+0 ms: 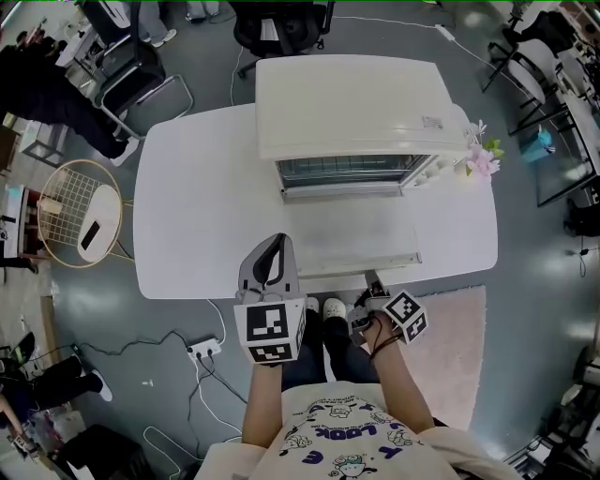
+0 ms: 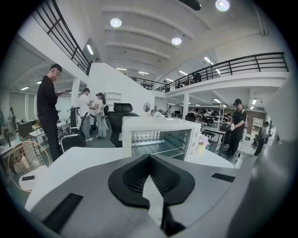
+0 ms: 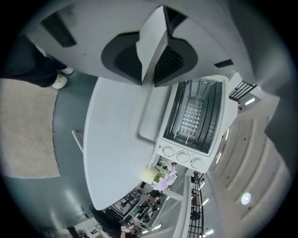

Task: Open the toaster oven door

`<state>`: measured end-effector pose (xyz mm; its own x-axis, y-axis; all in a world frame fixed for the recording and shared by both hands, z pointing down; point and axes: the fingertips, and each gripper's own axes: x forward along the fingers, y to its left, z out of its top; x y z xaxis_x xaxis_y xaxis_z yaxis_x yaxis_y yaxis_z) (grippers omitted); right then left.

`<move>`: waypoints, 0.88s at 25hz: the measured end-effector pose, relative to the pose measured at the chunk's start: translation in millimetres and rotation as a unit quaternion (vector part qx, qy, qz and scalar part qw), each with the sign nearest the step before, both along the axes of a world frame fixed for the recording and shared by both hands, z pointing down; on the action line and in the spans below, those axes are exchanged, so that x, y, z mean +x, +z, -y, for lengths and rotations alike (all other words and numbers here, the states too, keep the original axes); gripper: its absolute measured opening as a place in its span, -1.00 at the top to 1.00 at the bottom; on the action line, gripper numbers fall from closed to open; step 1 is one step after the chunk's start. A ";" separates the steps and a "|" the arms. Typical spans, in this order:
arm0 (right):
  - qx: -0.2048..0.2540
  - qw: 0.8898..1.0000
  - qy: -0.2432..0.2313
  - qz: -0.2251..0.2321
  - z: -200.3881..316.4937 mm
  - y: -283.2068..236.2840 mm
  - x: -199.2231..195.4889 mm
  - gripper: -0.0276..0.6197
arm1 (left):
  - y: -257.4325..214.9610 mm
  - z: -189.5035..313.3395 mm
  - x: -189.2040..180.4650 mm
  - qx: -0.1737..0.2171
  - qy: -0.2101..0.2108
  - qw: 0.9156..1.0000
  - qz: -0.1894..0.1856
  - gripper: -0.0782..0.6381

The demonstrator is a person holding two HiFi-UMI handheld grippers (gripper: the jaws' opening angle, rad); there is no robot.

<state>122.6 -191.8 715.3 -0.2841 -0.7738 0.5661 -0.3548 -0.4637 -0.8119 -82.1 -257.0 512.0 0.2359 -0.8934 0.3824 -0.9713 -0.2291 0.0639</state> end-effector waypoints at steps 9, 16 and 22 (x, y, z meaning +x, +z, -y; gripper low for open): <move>0.009 0.998 -0.049 -0.042 1.1 24.1 0.3 0.64 | 18.3 -2.6 3.6 -0.015 -0.001 1.000 0.000 0.77; 0.010 0.993 -0.070 -0.099 0.0 31.1 3.0 0.62 | 24.6 -4.9 1.3 -0.022 -0.008 1.000 0.000 0.77; 0.003 0.958 -0.144 -0.248 -0.8 37.2 7.0 0.62 | 30.9 -6.7 -1.1 -0.028 -0.012 1.000 0.001 0.77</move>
